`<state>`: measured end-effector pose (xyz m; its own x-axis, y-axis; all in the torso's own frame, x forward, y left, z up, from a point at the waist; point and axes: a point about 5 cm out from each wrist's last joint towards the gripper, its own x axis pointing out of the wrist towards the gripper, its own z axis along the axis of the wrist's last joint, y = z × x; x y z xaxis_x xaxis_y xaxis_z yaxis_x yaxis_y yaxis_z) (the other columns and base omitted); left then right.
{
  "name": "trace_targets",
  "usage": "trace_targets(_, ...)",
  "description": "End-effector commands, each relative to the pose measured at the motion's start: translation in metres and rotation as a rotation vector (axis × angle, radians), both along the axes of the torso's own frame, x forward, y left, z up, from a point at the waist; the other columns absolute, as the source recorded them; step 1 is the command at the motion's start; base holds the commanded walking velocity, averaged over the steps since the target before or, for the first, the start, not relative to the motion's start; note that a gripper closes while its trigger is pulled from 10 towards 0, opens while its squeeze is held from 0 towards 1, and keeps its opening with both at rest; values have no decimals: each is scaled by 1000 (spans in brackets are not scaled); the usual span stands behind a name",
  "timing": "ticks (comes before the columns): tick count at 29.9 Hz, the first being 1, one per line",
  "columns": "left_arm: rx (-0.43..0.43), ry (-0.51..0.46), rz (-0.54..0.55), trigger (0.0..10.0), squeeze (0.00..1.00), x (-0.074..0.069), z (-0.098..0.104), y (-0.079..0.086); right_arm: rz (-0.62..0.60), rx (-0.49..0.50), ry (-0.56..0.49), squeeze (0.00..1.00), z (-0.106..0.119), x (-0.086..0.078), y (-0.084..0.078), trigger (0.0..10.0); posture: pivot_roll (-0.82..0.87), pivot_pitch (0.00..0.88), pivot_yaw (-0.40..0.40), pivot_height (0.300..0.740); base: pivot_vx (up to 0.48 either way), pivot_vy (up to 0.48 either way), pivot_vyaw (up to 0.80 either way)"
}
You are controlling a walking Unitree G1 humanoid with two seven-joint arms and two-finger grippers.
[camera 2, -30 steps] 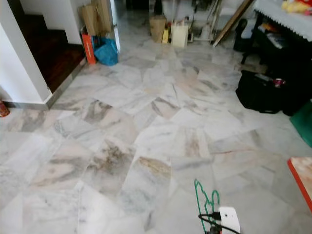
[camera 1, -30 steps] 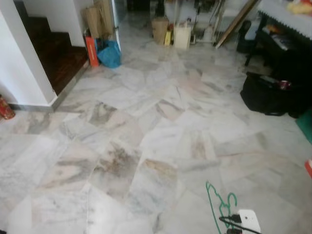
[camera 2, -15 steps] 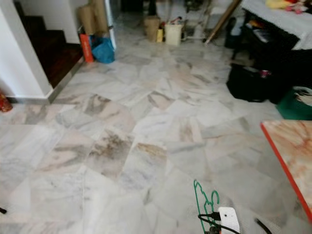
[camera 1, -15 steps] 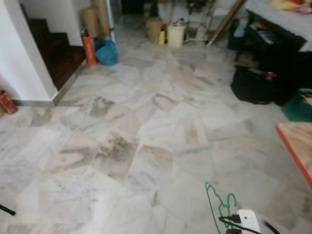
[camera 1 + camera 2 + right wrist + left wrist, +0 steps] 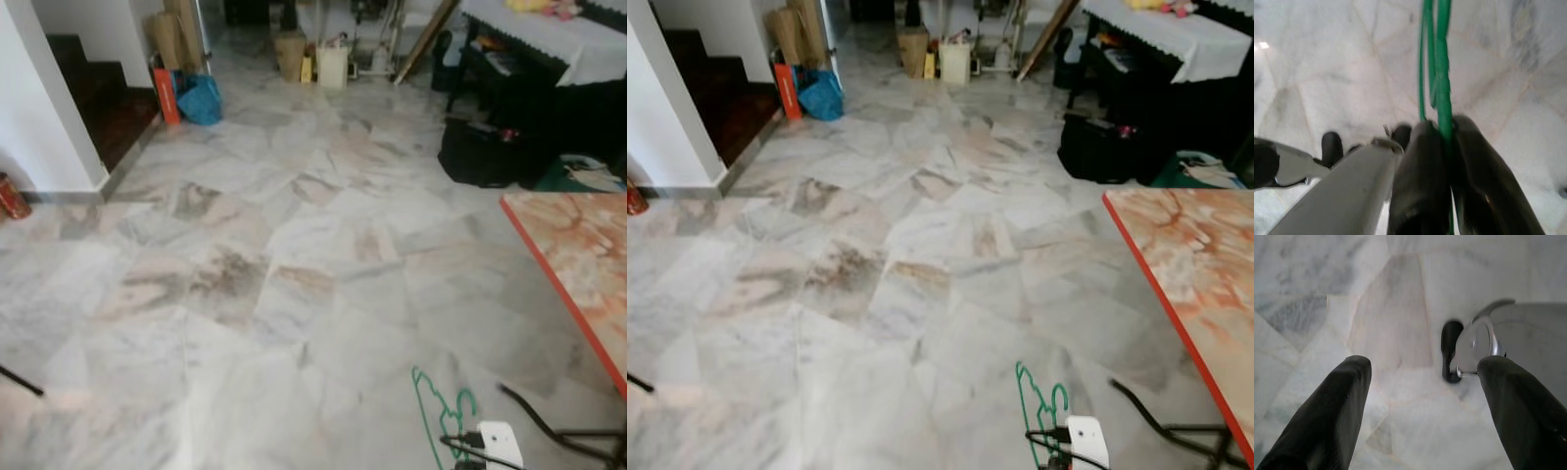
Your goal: Hang hanger
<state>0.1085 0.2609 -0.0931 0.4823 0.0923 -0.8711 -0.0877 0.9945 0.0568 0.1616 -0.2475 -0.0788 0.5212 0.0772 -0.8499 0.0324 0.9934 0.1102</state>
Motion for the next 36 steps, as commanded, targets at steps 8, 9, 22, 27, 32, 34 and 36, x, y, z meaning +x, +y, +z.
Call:
trace_targets(8, -3, 15, 2, 10000, 0, -4, -2, -2, 5, -16, -6, 0, 2, 2, -5, 10000, 53, 0, -62, 716, -393, 0, 0)
trace_targets(9, -3, 15, 3, 10000, 0, -3, -2, -3, 5, -16, -6, 0, 3, 2, -6, 10000, 51, 0, -61, 716, -390, 0, 0)
trace_targets(22, -15, 11, 17, 10000, 0, -4, -3, -7, 18, -30, -3, 0, 3, 1, -9, 10000, 49, 0, -68, 716, -392, 0, 0)
trace_targets(27, -22, 10, 26, 10000, 0, -4, -4, -8, 27, -37, -2, 0, 4, 1, -10, 10000, 50, 0, -69, 716, -392, 0, 0)
trace_targets(32, -22, 15, 23, 10000, 0, -4, -4, -9, 17, -32, -8, 0, 4, 2, -9, 10000, 31, 0, -50, 716, -391, 0, 0)
trace_targets(34, -22, 16, 19, 10000, 0, -3, -4, -9, 15, -30, -10, 0, 4, 2, -9, 10000, 33, 0, -45, 716, -392, 0, 0)
trace_targets(36, -19, 11, 20, 10000, 0, -3, -4, -9, 19, -32, -8, 0, 3, 2, -8, 10000, 35, 0, -47, 716, -392, 0, 0)
